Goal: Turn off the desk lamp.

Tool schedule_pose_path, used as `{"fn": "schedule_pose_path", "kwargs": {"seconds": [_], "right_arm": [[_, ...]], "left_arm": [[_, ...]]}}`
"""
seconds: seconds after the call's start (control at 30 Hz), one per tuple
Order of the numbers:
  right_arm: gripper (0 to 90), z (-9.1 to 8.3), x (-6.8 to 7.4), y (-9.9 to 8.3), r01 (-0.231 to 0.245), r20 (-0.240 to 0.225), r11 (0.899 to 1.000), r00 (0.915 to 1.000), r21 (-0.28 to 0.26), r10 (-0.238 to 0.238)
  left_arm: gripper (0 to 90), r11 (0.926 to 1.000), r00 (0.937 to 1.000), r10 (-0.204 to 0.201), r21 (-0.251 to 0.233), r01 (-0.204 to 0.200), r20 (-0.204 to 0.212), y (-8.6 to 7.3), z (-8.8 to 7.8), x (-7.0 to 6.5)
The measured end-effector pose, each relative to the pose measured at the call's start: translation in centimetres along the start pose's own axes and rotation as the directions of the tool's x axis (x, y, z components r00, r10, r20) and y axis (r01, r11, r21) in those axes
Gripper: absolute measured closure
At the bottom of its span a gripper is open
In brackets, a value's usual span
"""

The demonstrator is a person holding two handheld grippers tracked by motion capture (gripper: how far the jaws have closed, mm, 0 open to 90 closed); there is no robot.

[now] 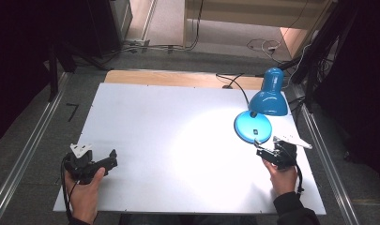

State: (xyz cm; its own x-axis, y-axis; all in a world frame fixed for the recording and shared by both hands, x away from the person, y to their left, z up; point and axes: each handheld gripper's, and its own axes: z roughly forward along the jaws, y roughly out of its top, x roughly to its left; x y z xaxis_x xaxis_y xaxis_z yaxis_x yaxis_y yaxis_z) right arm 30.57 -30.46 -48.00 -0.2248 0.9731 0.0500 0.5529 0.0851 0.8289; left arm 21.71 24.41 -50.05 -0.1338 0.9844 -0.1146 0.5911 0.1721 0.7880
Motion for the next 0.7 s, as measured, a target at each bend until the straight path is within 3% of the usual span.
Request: {"fn": "schedule_pose_path", "kwargs": {"seconds": [0.7], "right_arm": [[31.1,0.77,0.29,0.48,-0.007,0.007,1.0,1.0,-0.022,0.007]], "left_arm": [[0.0,1.0,1.0,-0.002,0.003,0.002,0.001,-0.02,0.04,0.02]]}}
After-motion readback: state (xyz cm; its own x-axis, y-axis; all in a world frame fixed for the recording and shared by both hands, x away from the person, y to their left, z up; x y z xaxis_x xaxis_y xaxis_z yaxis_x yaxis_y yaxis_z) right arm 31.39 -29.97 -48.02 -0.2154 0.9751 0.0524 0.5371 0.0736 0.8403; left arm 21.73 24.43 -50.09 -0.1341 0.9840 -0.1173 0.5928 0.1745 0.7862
